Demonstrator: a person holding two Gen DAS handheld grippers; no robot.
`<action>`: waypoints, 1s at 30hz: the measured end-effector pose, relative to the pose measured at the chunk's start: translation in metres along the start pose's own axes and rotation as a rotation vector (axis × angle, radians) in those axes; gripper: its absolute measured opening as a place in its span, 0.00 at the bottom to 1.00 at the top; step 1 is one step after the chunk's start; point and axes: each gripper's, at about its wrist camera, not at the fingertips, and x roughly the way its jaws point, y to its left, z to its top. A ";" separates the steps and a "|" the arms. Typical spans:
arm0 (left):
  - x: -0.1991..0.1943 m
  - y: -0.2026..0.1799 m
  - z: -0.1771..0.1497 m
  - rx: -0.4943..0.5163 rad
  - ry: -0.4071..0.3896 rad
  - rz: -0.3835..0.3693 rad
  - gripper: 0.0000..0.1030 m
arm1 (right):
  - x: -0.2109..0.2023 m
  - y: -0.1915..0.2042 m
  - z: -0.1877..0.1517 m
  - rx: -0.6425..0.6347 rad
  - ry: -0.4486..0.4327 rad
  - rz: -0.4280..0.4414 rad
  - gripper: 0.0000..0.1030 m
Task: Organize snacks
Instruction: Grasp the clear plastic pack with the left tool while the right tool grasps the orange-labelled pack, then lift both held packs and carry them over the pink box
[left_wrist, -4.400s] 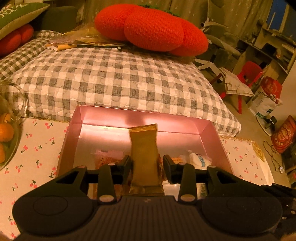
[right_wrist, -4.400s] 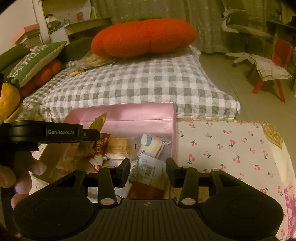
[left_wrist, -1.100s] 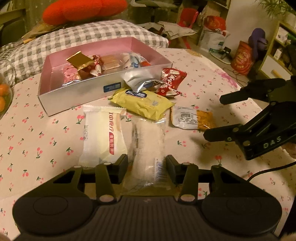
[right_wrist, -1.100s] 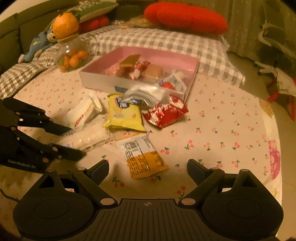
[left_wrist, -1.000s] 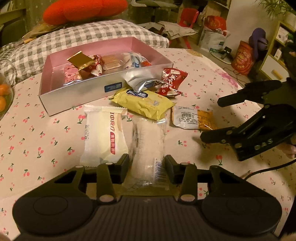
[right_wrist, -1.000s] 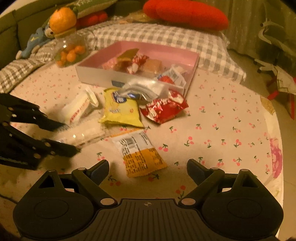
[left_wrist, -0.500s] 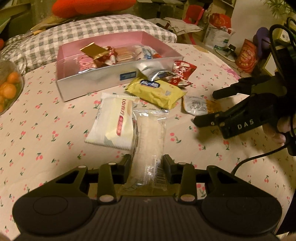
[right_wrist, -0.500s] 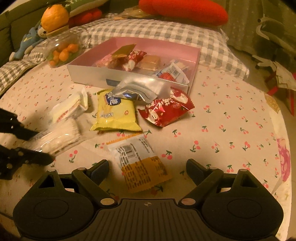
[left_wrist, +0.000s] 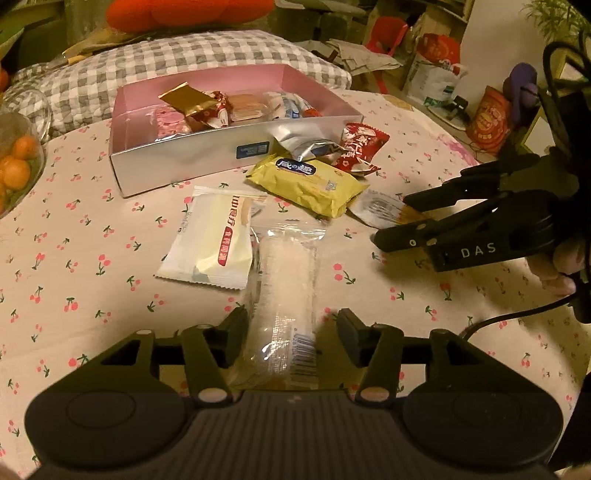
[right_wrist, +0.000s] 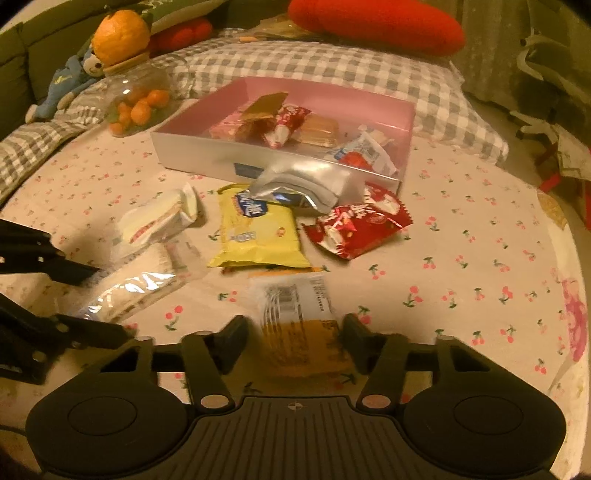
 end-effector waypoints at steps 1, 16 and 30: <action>0.000 -0.001 0.000 0.005 0.002 0.002 0.48 | 0.000 0.002 0.000 -0.004 0.001 -0.001 0.46; -0.005 -0.006 0.004 0.003 0.027 -0.012 0.28 | -0.009 0.017 0.005 0.013 0.043 0.006 0.41; -0.013 -0.002 0.008 -0.036 0.026 -0.027 0.20 | -0.025 0.008 0.014 0.128 0.053 0.041 0.40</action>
